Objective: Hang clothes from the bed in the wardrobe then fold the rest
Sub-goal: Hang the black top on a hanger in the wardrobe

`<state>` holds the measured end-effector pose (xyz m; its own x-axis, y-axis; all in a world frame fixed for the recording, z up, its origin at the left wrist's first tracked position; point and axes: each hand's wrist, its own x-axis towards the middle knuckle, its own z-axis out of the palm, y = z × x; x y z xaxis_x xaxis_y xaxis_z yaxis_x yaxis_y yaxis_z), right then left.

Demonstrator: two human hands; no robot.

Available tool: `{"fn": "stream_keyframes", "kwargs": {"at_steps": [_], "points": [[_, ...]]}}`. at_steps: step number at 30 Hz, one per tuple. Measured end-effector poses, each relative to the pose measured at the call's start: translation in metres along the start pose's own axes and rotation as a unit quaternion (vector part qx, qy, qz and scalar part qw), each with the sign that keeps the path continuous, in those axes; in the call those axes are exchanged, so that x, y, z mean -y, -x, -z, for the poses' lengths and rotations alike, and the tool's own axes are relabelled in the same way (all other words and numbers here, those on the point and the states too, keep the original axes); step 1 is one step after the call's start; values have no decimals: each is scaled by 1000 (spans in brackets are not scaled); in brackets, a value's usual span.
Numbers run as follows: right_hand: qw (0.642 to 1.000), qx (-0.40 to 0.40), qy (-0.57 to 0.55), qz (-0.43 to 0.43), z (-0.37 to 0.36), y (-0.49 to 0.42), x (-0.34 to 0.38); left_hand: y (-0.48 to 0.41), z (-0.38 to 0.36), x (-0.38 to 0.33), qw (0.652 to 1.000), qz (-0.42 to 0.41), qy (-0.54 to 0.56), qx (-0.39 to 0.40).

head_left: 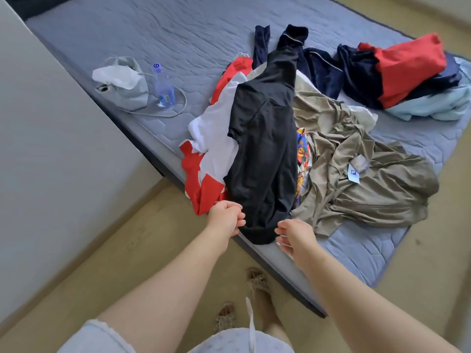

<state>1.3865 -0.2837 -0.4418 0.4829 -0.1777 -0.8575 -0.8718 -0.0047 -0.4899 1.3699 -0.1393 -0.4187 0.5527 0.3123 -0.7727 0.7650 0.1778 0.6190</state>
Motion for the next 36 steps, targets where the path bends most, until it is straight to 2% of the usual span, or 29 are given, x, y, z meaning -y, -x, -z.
{"fn": "stream_keyframes", "kwargs": {"at_steps": [5, 8, 14, 18, 20, 23, 26, 29, 32, 36], "points": [[997, 2, 72, -34, -24, -88, 17, -93, -16, 1, 992, 114, -31, -33], [994, 13, 97, -45, -31, -132, 23, -145, -29, 6, 987, 150, -30, -50], [982, 33, 188, -12, -46, -192, 33, -226, -56, 1, 986, 136, 4, -96], [984, 44, 170, -13, -56, -214, 41, -252, -64, -5, 972, 161, 68, -156], [980, 34, 196, 19, -59, -218, 41, -254, -62, -5, 974, 133, 24, -181], [977, 31, 202, 58, -62, -208, 40, -241, -59, -4, 984, 70, -86, -136], [971, 106, 204, 68, -69, -181, 39, -213, -50, -12, 994, 74, -41, -66], [926, 166, 309, 135, -76, -142, 41, -180, -34, -34, 998, 54, -13, -33], [871, 121, 426, 213, -89, -98, 52, -144, -13, -60, 1000, 19, 2, -16], [842, 62, 416, 339, -103, -41, 74, -98, 17, -80, 998, -50, 39, 22]]}}
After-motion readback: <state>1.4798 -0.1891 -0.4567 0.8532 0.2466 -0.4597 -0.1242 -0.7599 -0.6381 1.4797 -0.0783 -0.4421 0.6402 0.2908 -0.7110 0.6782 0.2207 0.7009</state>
